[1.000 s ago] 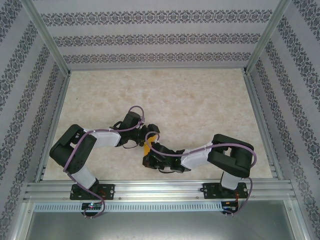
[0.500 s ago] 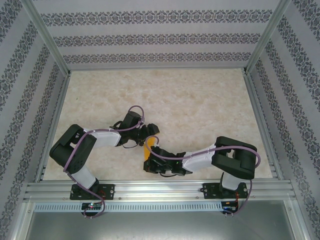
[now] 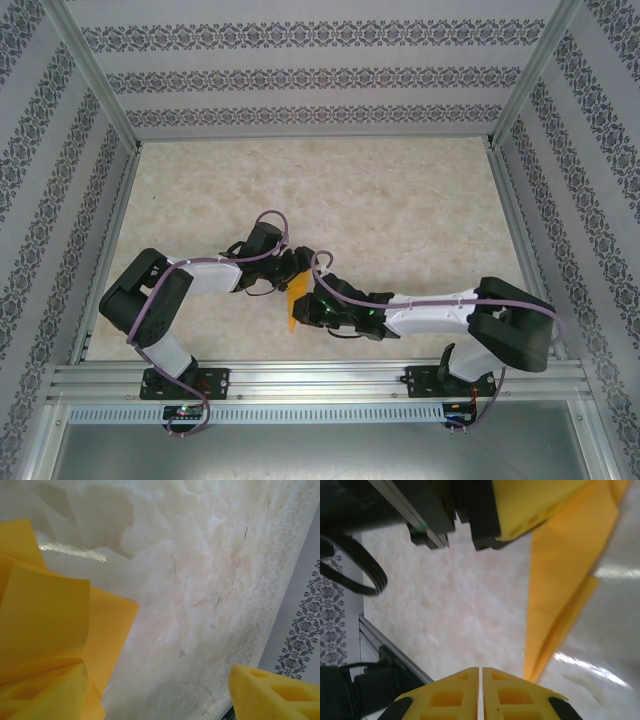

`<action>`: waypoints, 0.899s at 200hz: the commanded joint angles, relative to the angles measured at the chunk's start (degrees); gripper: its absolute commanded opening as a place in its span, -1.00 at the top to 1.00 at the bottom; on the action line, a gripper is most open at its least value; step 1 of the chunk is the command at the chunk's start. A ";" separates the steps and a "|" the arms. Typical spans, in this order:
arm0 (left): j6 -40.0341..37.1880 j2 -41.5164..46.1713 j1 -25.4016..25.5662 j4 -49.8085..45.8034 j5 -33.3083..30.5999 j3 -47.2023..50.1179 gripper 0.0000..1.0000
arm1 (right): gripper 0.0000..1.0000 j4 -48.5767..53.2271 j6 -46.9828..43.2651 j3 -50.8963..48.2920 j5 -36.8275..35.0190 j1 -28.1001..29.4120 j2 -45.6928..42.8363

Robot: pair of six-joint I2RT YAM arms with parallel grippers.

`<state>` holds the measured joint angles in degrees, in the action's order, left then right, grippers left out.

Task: Fold a paper plane with a square sheet of paper (pick it up from the middle)
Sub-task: Fold the wing for the fifth time at the center of the table.

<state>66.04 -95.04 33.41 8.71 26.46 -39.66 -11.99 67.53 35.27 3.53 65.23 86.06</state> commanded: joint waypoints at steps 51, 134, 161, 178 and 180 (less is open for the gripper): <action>-1.60 -1.63 -0.71 -4.53 -2.79 -0.18 -0.51 | 0.77 -9.95 4.66 3.41 -2.78 -0.52 13.04; -1.76 2.05 -0.71 -4.78 -3.65 -1.54 -0.53 | 0.92 -2.14 -2.70 -4.84 9.01 -3.38 13.80; -2.58 2.17 -0.71 -4.93 -4.13 -2.33 -0.54 | 0.94 2.26 -9.51 -4.09 13.12 -5.77 13.18; -2.45 1.24 -0.80 -2.92 -4.02 -2.06 -0.54 | 0.94 5.01 -11.75 -3.24 14.27 -7.06 13.55; -2.44 1.13 -0.76 -2.60 -3.93 -2.02 -0.54 | 0.94 5.04 -11.92 -3.20 14.61 -7.18 13.64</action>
<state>65.98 -94.11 33.39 5.65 25.10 -40.47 -20.64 62.46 33.39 13.93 59.35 98.02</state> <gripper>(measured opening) 0.769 0.051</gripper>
